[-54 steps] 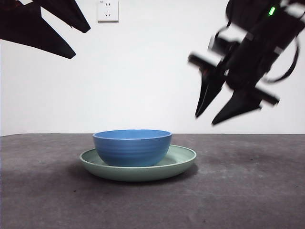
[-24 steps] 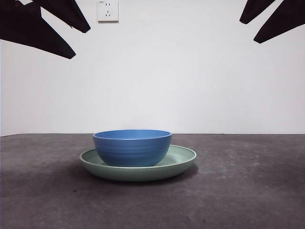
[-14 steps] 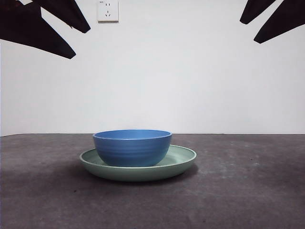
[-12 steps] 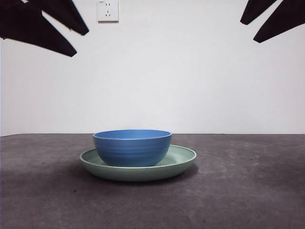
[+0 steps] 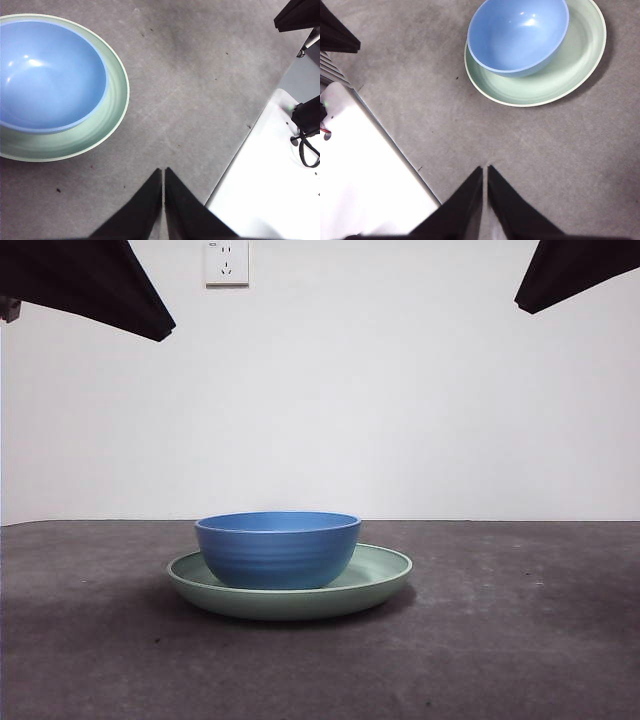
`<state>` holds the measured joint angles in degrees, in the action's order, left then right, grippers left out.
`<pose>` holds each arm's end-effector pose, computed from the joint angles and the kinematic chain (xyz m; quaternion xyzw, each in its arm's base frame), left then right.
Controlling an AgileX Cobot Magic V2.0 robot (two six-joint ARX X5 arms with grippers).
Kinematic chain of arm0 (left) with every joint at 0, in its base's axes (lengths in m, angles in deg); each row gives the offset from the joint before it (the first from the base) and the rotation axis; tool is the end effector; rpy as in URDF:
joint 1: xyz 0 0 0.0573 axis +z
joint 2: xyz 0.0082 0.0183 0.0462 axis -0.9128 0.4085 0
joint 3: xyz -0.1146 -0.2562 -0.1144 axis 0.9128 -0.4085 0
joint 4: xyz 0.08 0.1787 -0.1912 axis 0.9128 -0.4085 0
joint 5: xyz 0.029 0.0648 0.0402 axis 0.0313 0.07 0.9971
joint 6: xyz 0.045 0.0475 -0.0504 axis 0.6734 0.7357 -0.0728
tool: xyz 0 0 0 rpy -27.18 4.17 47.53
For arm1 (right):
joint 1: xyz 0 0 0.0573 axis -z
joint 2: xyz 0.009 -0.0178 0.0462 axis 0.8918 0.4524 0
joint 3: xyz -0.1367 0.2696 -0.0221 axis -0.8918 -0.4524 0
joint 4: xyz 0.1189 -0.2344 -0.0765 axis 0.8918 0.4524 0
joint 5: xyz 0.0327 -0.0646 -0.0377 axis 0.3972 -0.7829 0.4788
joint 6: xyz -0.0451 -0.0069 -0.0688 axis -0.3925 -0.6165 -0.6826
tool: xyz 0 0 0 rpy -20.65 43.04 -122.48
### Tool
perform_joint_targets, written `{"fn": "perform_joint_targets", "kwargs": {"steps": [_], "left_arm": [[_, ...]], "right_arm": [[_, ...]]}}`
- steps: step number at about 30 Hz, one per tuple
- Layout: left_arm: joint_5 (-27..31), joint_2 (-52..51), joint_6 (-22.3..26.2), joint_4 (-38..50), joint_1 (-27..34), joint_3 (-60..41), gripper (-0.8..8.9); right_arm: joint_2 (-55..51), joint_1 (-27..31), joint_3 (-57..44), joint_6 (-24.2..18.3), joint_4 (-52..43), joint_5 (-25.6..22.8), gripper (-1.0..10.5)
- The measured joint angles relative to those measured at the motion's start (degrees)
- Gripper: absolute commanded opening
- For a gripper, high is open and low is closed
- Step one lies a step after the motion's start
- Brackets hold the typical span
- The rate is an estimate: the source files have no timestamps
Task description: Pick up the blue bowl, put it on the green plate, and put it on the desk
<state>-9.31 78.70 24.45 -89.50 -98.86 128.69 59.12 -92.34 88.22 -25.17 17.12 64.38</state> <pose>0.1654 -0.1455 0.2941 0.0080 0.3789 -0.4635 0.8010 0.1578 0.1222 0.3139 0.0089 0.4294 0.4050 0.8072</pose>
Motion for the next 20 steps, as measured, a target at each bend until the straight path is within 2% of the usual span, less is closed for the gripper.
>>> {"fn": "perform_joint_targets", "kwargs": {"steps": [15,20], "left_arm": [[0.0,-0.59,0.02,0.0,0.02,0.0,0.08],[2.97,-6.45,3.1,3.34,3.56,0.0,0.08]], "right_arm": [[0.0,0.0,0.0,-0.02,-0.04,0.0,0.1],[0.0,0.0,0.0,-0.02,-0.07,0.0,0.1]]}}
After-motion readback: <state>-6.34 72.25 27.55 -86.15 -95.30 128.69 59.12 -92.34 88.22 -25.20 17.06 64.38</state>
